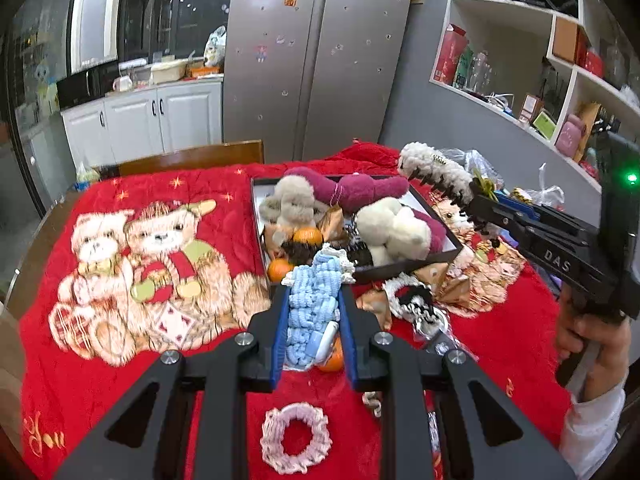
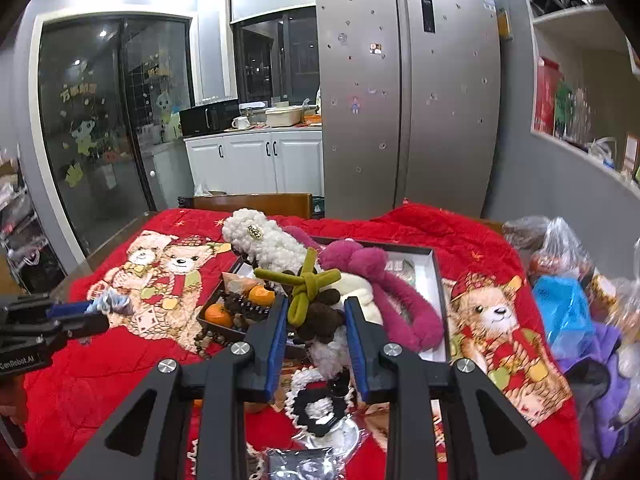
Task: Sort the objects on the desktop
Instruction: 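Carry the fluffy toy and crocheted ring over the picture box with both grippers, then lower both items into the box and open both grippers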
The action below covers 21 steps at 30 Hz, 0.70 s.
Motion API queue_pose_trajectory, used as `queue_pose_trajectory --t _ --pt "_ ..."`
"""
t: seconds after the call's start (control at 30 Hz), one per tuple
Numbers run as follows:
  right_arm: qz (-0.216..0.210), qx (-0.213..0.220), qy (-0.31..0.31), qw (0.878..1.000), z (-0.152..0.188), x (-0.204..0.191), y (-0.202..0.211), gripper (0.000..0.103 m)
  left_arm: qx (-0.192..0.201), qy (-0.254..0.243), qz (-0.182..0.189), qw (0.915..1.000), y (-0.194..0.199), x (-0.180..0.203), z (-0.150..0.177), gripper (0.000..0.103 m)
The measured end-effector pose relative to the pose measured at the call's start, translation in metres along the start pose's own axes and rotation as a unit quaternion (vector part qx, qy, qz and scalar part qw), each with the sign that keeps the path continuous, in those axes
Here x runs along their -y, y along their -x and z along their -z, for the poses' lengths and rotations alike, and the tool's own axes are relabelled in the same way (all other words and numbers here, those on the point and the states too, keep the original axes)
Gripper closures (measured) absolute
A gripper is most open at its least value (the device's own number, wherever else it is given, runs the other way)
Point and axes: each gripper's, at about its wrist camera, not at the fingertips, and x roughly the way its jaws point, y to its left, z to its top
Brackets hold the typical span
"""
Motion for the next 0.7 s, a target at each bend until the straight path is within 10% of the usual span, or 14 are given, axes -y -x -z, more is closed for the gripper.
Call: queue_pose_trajectory --t 0.7 --pt "0.03 -0.007 0.014 0.999 -0.025 0.013 -0.042 0.075 0.012 -0.019 -0.007 0.9997 -0.087 0.034 -0.074 0.079"
